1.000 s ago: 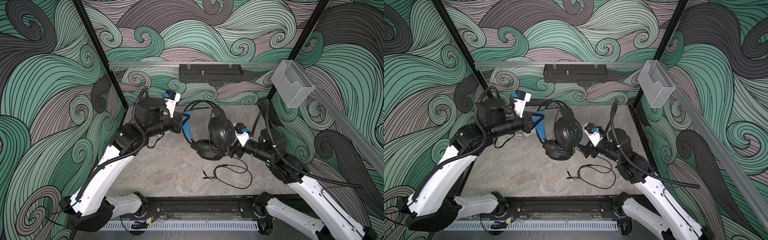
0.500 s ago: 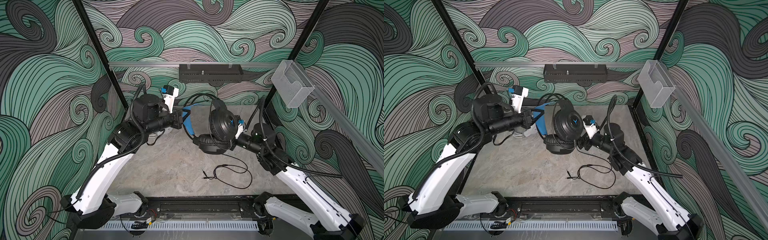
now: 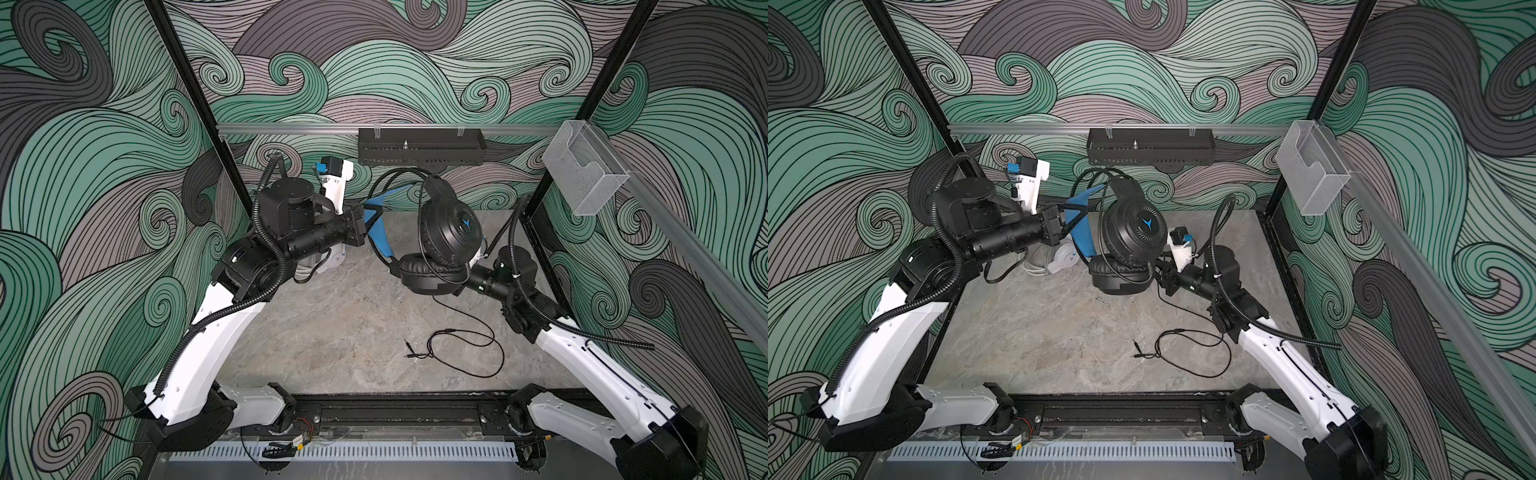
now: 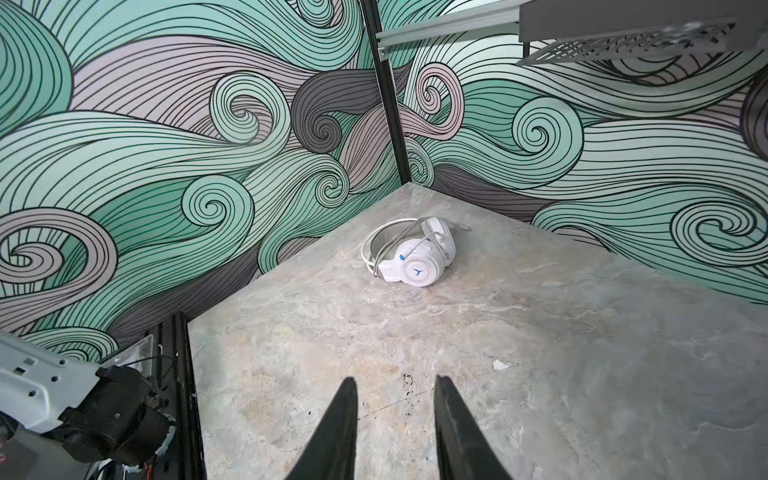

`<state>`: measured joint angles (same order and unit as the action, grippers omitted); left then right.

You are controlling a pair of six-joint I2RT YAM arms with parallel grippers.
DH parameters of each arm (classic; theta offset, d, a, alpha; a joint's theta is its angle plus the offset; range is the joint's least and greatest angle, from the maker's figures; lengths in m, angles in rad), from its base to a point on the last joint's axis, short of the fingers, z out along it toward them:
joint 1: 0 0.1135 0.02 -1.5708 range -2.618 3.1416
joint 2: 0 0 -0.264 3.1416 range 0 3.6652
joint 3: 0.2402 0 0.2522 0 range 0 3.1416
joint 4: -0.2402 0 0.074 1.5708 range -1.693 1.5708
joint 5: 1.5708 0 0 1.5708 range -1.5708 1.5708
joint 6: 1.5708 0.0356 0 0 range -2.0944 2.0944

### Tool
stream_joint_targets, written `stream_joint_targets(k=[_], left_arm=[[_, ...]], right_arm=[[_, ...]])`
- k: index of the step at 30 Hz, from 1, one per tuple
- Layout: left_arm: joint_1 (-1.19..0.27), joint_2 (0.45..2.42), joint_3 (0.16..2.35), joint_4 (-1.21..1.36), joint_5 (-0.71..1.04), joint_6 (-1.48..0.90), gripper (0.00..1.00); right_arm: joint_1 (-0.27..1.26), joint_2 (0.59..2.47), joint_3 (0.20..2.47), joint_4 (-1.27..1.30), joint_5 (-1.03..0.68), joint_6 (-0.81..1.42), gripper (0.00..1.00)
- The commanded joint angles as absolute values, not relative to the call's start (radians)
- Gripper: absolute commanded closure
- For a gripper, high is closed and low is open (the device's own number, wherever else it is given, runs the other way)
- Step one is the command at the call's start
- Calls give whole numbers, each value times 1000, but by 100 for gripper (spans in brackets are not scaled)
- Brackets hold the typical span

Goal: Wrap the headphones

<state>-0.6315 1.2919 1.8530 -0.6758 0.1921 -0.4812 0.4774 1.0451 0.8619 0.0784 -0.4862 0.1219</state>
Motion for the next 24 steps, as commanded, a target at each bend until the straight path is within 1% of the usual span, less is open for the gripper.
stream_joint_targets(k=[1,8,15,20,24], left_arm=[[-641,1295,1890,-569,159,-568,100],[-640,1316,1902,-546,168,-594,100],[-641,1316,1901,-540,156,-615,100],[-640,1316,1901,-536,135,-636,100],[-640,1308,1897,-541,90,-653,100]], right_arm=[[472,1063,840,167,-512,178,66],[471,1104,801,234,-537,209,62],[469,1127,712,303,-546,235,65],[468,1145,689,308,-544,227,75],[468,1157,684,305,-543,220,90]])
